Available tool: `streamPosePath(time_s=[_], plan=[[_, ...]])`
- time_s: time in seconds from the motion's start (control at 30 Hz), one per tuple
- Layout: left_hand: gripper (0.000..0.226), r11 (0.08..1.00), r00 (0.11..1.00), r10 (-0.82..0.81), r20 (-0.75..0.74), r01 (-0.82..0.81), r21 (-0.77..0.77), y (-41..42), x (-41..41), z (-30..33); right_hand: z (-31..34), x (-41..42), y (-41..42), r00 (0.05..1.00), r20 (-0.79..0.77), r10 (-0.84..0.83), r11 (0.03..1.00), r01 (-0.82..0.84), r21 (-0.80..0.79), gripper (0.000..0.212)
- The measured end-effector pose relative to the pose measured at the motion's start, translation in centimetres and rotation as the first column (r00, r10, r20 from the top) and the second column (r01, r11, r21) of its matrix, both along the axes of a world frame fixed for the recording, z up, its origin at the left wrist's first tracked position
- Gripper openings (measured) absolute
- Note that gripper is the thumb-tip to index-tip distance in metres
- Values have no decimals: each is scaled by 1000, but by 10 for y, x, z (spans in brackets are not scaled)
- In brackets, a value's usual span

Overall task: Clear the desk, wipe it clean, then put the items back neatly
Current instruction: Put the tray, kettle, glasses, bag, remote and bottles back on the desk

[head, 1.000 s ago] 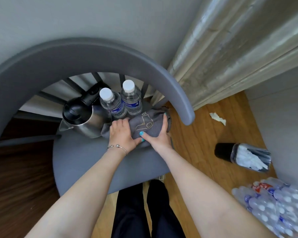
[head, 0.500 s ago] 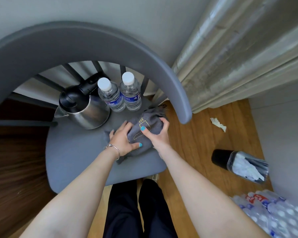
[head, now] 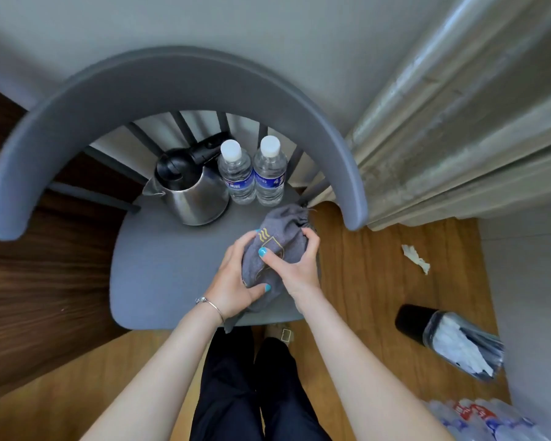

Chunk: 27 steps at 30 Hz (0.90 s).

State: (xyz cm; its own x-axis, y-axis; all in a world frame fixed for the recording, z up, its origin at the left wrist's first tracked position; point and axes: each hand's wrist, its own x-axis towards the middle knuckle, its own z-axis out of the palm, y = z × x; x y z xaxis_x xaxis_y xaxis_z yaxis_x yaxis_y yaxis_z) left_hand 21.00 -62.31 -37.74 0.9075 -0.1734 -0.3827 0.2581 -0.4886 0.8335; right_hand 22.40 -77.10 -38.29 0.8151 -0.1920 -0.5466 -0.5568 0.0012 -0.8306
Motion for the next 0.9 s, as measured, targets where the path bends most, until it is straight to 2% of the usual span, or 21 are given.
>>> streamPosePath(time_s=[0.07,0.2,0.47,0.9], plan=[[103,999,998,24,53,-22,-31,7,-6,29,29,-3,8,998,49,37,999,-37,13,83],[101,994,986,97,136,-89,-60,22,-16,92,88,-3,26,982,162,93,995,-95,8,83],[103,979,939,203,278,-202,-32,57,-32,220,212,2,59,925,296,238,967,-253,12,84],[112,941,839,336,429,-321,-109,151,-70,338,346,-17,161,790,490,369,924,-368,-102,91]])
